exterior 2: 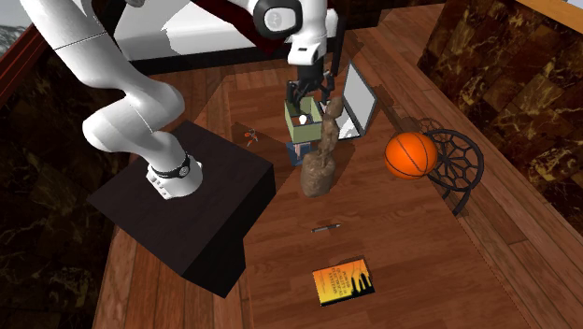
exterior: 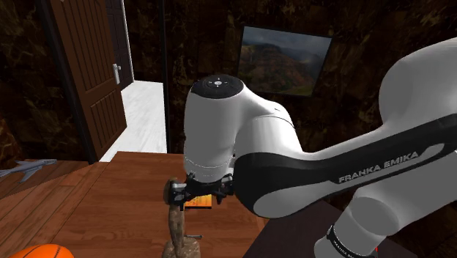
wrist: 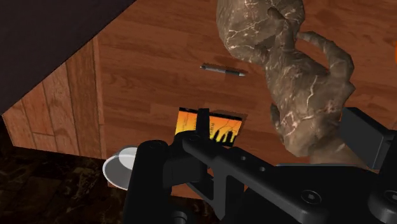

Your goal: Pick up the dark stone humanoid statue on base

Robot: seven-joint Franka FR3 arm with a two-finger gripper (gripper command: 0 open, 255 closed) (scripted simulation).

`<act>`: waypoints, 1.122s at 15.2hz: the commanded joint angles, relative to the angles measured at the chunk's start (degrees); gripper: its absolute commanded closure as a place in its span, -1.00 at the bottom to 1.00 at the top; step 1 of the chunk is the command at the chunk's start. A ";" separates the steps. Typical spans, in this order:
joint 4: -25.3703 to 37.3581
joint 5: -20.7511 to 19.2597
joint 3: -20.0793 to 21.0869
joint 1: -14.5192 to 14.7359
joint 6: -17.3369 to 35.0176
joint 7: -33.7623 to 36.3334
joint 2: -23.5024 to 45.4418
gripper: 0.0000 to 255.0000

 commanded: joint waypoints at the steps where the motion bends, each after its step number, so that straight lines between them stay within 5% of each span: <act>1: 2.89 -5.29 6.69 -4.73 1.19 7.61 6.04 -1.00; 3: 6.51 -14.77 14.92 -10.52 0.86 17.35 14.91 -1.00; 12: 4.25 -26.42 15.48 -9.61 4.30 26.49 24.33 -1.00; 13: 4.31 -26.66 15.40 -9.56 4.28 26.61 24.53 1.00; 17: 4.31 -26.68 15.40 -9.54 4.28 26.64 24.55 1.00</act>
